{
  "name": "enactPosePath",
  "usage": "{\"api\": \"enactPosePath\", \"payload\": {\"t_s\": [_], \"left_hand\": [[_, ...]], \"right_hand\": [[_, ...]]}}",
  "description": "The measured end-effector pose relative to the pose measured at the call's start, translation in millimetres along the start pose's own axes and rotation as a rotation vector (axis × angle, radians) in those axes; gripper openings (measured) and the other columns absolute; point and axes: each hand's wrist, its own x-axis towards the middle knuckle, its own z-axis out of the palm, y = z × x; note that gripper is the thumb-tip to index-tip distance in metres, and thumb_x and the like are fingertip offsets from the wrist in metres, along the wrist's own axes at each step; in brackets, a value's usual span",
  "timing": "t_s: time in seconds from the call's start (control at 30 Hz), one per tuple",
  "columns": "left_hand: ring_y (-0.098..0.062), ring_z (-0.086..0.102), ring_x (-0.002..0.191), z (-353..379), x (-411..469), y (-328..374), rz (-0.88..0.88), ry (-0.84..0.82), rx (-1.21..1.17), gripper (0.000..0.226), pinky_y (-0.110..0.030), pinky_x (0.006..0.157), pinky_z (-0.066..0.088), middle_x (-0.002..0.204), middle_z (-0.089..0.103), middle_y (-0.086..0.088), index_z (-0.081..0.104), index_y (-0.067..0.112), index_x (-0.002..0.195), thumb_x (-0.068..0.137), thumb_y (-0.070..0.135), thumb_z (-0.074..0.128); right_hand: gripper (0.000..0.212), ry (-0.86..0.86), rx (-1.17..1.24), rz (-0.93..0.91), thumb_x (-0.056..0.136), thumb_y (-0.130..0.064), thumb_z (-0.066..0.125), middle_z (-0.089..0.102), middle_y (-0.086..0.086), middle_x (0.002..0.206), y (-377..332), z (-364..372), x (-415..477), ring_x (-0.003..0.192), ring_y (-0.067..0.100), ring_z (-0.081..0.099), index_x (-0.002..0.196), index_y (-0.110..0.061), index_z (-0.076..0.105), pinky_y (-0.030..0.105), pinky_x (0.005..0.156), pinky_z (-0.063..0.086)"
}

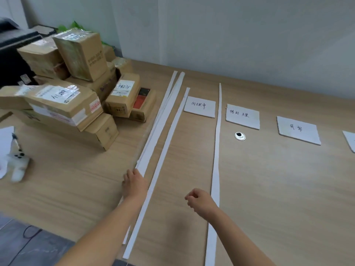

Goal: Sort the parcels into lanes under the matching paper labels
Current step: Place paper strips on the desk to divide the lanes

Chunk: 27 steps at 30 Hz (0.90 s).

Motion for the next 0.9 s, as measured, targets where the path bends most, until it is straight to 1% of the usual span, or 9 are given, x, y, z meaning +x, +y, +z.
{"api": "enactPosePath", "payload": {"t_s": [0.07, 0.13, 0.23, 0.33, 0.43, 0.5, 0.67, 0.77, 0.9], "left_hand": [[-0.027, 0.046, 0.121, -3, 14, -23, -0.063, -0.073, -0.005, 0.048, -0.034, 0.093, 0.043, 0.129, 0.045, -0.011, 0.047, 0.006, 0.123, 0.094, 0.041, 0.062], [-0.027, 0.046, 0.121, -1, 22, -36, -0.06, -0.119, -0.036, 0.055, -0.034, 0.091, 0.043, 0.13, 0.044, -0.011, 0.046, 0.006, 0.122, 0.09, 0.046, 0.065], [-0.026, 0.048, 0.119, 0, 29, -42, -0.004, -0.132, -0.087, 0.048, -0.034, 0.09, 0.043, 0.128, 0.047, -0.01, 0.049, 0.006, 0.12, 0.092, 0.041, 0.065], [-0.025, 0.051, 0.115, -3, 31, -44, 0.029, -0.142, -0.081, 0.038, -0.034, 0.088, 0.043, 0.122, 0.051, -0.008, 0.052, 0.007, 0.114, 0.095, 0.039, 0.06], [-0.024, 0.052, 0.11, -9, 33, -45, 0.045, -0.153, -0.051, 0.03, -0.032, 0.082, 0.043, 0.116, 0.051, -0.008, 0.054, 0.009, 0.102, 0.097, 0.038, 0.054], [-0.025, 0.052, 0.106, -14, 34, -45, 0.044, -0.138, -0.077, 0.028, -0.031, 0.074, 0.04, 0.112, 0.05, -0.009, 0.053, 0.008, 0.091, 0.098, 0.035, 0.052], [-0.028, 0.051, 0.08, -35, 27, -39, 0.033, -0.005, -0.319, 0.029, -0.035, 0.063, 0.038, 0.097, 0.047, -0.011, 0.053, 0.001, 0.084, 0.095, 0.027, 0.056], [-0.028, 0.05, 0.066, -51, 22, -28, 0.059, -0.003, -0.409, 0.033, -0.035, 0.059, 0.038, 0.095, 0.046, -0.011, 0.053, 0.0, 0.087, 0.097, 0.031, 0.053], [-0.028, 0.051, 0.064, -68, 7, -15, 0.143, 0.026, -0.482, 0.03, -0.034, 0.057, 0.037, 0.096, 0.047, -0.01, 0.053, 0.001, 0.093, 0.097, 0.031, 0.054]], "right_hand": [[0.021, 0.002, -0.018, 0.014, 0.094, -0.011, 0.045, 0.064, -0.005, 0.083, -10, 18, 3, 0.071, 0.01, 0.057, 0.096, -0.012, 0.066, 0.019, 0.057, 0.043], [0.02, -0.016, -0.053, 0.029, 0.095, -0.014, 0.046, 0.064, -0.004, 0.086, -17, 35, 2, 0.076, 0.011, 0.059, 0.096, -0.014, 0.066, 0.02, 0.059, 0.042], [0.019, -0.035, -0.115, 0.034, 0.096, -0.016, 0.046, 0.064, -0.007, 0.088, -26, 52, 1, 0.081, 0.01, 0.059, 0.096, -0.018, 0.065, 0.02, 0.062, 0.042], [0.019, -0.017, -0.143, 0.034, 0.096, -0.016, 0.046, 0.064, -0.006, 0.089, -40, 59, -1, 0.079, 0.009, 0.057, 0.097, -0.017, 0.065, 0.017, 0.059, 0.041], [0.019, 0.001, -0.154, 0.022, 0.096, -0.011, 0.045, 0.064, 0.0, 0.091, -53, 60, -2, 0.075, 0.01, 0.056, 0.095, -0.014, 0.064, 0.013, 0.053, 0.039], [0.019, 0.011, -0.14, 0.026, 0.096, -0.01, 0.044, 0.064, 0.003, 0.091, -60, 59, -1, 0.073, 0.011, 0.056, 0.095, -0.013, 0.063, 0.013, 0.053, 0.041], [0.022, 0.002, -0.103, 0.05, 0.097, -0.011, 0.04, 0.067, 0.005, 0.09, -81, 63, -6, 0.06, 0.011, 0.056, 0.099, -0.011, 0.063, 0.011, 0.042, 0.037], [0.02, -0.016, -0.103, 0.006, 0.098, -0.014, 0.042, 0.067, 0.004, 0.089, -95, 68, -12, 0.061, 0.01, 0.058, 0.099, -0.012, 0.062, 0.014, 0.047, 0.039], [0.027, -0.011, -0.079, -0.078, 0.102, -0.027, 0.041, 0.067, 0.004, 0.089, -113, 70, -20, 0.067, 0.014, 0.061, 0.098, -0.011, 0.063, 0.022, 0.062, 0.047]]}}
